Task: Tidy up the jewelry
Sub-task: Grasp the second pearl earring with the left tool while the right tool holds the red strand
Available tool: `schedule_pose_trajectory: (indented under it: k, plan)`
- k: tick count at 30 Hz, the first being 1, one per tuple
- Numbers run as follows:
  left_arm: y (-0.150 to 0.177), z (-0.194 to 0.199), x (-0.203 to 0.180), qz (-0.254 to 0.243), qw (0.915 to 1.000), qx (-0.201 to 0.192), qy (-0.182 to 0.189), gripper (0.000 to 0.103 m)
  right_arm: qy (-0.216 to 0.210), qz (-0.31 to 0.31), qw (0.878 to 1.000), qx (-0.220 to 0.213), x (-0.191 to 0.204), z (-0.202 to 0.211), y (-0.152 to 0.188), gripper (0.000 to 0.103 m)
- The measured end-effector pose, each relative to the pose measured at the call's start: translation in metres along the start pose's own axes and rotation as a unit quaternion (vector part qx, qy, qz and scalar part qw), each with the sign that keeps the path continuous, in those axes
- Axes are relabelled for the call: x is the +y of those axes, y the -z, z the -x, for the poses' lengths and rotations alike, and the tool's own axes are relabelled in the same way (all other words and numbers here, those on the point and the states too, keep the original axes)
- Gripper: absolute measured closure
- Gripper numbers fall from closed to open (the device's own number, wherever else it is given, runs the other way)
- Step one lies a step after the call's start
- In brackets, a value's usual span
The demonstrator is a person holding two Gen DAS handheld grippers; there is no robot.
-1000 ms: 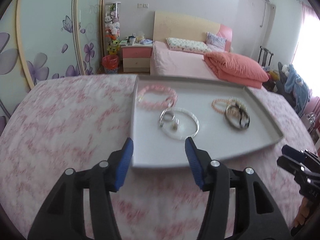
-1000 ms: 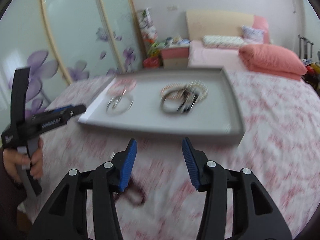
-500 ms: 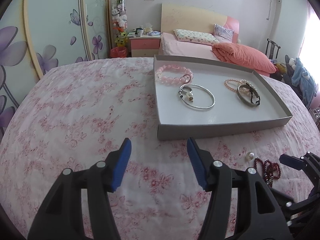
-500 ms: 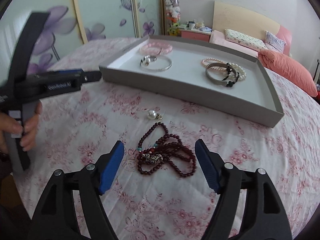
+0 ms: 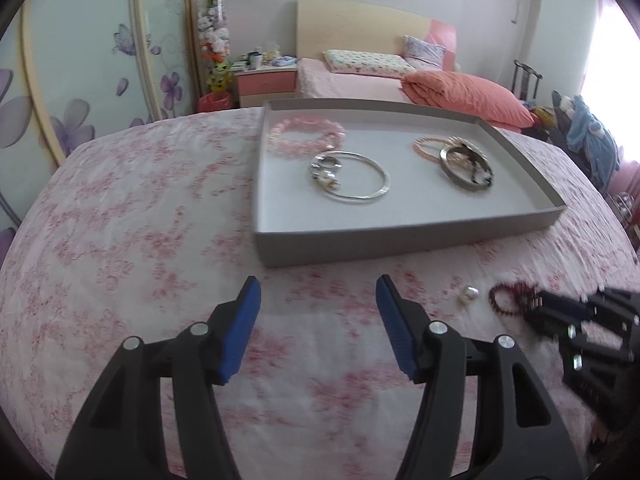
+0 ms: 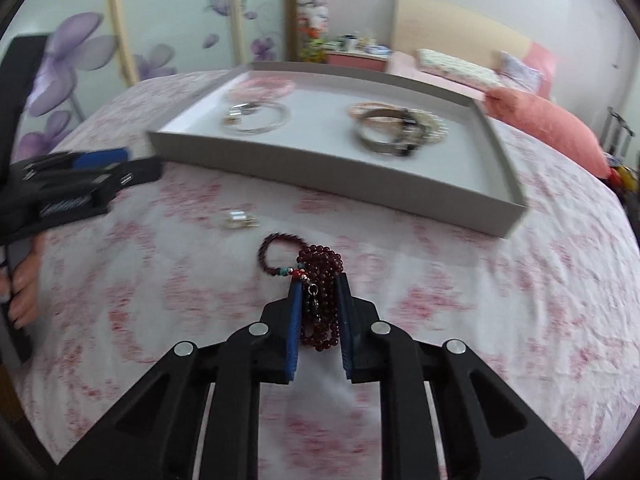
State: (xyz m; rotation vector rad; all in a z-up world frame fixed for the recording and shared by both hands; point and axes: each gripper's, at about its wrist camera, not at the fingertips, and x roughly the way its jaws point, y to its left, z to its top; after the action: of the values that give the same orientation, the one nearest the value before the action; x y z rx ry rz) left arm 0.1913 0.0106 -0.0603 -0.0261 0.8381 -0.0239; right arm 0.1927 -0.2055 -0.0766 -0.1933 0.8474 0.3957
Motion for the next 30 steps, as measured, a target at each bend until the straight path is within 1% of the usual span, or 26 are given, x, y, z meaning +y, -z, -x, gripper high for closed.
schedule_pose_trajectory:
  k: [2,5,7,9,13,17,21,22,23,24,25,30]
  plan:
    - [0.001,0.001,-0.011,-0.013,0.9999,0.001,0.009,0.039,0.022,-0.024,0.999,0.002,-0.015,-0.001,-0.002,0.086]
    - [0.002,0.001,-0.028,-0.034,0.9991,0.003,0.024,0.039,0.066,-0.078,0.995,0.003,-0.046,-0.004,-0.006,0.086]
    - [0.003,0.000,-0.042,-0.051,0.9981,0.008,0.035,0.039,0.081,-0.104,0.991,0.001,-0.060,-0.004,-0.004,0.086]
    - [0.005,-0.002,-0.054,-0.067,0.9967,0.013,0.045,0.039,0.084,-0.122,0.989,0.000,-0.068,-0.005,-0.003,0.086]
    - [0.006,-0.010,-0.078,-0.093,0.9942,0.023,0.049,0.039,0.085,-0.122,0.989,0.000,-0.071,-0.006,-0.003,0.086]
    - [0.004,-0.021,-0.092,-0.093,0.9941,0.031,0.046,0.040,0.080,-0.124,0.989,0.000,-0.072,-0.006,-0.002,0.086]
    - [0.001,-0.031,-0.100,-0.088,0.9947,0.038,0.037,0.054,0.076,-0.123,0.989,0.000,-0.069,-0.005,-0.002,0.086]
    - [0.000,-0.032,-0.100,-0.084,0.9952,0.036,0.034,0.062,0.075,-0.123,0.990,0.000,-0.069,-0.005,-0.003,0.086]
    - [-0.001,-0.031,-0.101,-0.083,0.9954,0.035,0.033,0.068,0.075,-0.123,0.990,0.000,-0.067,-0.006,-0.003,0.086]
    - [-0.002,-0.032,-0.100,-0.082,0.9956,0.034,0.030,0.080,0.075,-0.123,0.990,0.000,-0.067,-0.006,-0.004,0.086]
    - [-0.003,-0.032,-0.099,-0.081,0.9958,0.034,0.027,0.089,0.075,-0.122,0.990,0.000,-0.066,-0.006,-0.004,0.086]
    - [-0.002,-0.030,-0.076,-0.062,0.9975,0.033,0.003,0.089,0.074,-0.110,0.991,0.001,-0.062,-0.007,-0.006,0.086]
